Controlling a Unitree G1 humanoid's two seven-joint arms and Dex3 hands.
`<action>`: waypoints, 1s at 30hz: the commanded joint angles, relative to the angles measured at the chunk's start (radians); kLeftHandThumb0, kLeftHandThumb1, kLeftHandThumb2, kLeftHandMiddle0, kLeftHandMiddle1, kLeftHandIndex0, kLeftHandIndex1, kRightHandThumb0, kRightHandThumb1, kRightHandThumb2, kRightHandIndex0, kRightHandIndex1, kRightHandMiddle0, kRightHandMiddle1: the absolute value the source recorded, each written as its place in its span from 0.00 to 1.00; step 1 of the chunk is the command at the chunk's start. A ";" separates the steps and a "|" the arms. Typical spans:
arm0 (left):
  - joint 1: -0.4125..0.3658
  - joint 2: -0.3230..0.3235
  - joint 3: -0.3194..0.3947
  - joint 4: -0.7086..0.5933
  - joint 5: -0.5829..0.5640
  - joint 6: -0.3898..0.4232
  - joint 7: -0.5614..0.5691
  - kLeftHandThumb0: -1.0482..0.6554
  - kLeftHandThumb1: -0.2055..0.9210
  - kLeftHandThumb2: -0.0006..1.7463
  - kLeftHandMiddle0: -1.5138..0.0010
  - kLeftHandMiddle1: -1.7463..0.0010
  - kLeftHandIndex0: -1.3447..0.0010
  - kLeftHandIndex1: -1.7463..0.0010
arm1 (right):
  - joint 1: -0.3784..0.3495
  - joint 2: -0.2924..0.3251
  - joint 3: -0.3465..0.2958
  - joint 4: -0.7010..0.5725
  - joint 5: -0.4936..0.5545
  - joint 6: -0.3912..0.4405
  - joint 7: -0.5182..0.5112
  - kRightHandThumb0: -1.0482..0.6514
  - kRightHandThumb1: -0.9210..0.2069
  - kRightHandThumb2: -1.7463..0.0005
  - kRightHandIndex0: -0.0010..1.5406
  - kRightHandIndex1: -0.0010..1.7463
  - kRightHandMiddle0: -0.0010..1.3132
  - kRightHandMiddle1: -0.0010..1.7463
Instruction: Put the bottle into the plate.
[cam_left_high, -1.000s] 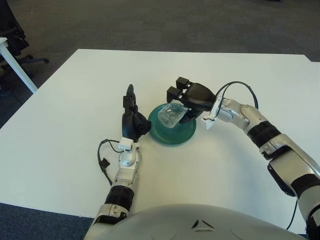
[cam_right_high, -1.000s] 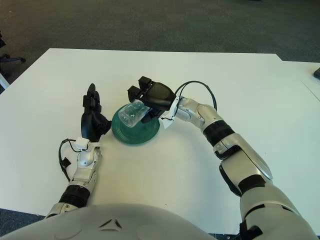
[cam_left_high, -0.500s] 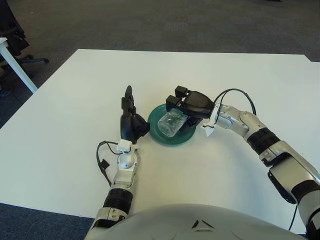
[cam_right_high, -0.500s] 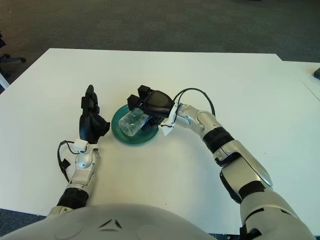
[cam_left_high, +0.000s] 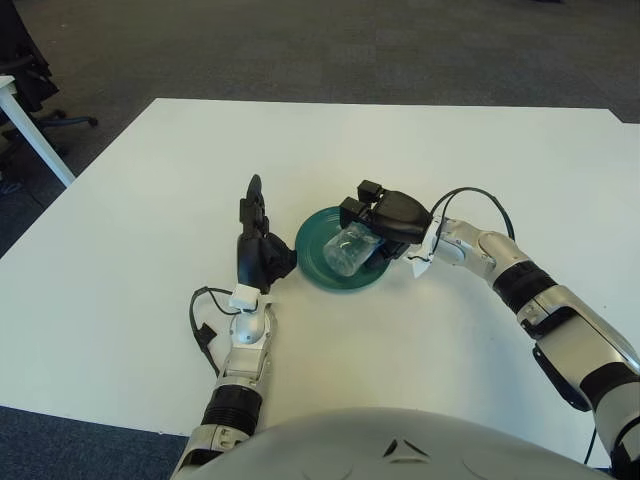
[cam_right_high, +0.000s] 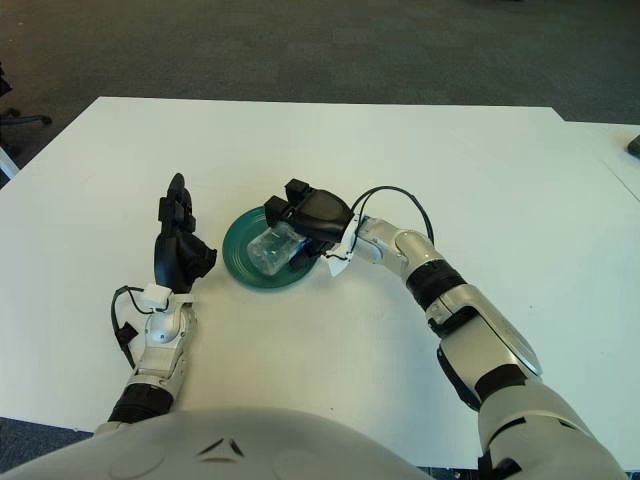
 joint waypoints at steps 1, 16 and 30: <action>0.127 0.030 0.010 0.089 0.039 -0.004 -0.005 0.02 1.00 0.68 0.94 1.00 1.00 0.79 | -0.006 0.009 0.004 0.016 -0.001 -0.018 -0.010 0.33 0.16 0.54 0.87 1.00 0.84 1.00; 0.130 0.030 0.002 0.070 0.035 0.000 -0.023 0.03 1.00 0.67 0.92 0.99 1.00 0.78 | -0.042 0.010 -0.001 0.093 0.119 -0.115 0.208 0.07 0.00 0.54 0.19 0.20 0.04 0.50; 0.118 0.029 0.005 0.081 0.029 0.009 -0.034 0.03 1.00 0.67 0.92 1.00 1.00 0.78 | -0.079 -0.004 -0.005 0.160 0.106 -0.253 0.205 0.00 0.00 0.48 0.00 0.00 0.00 0.01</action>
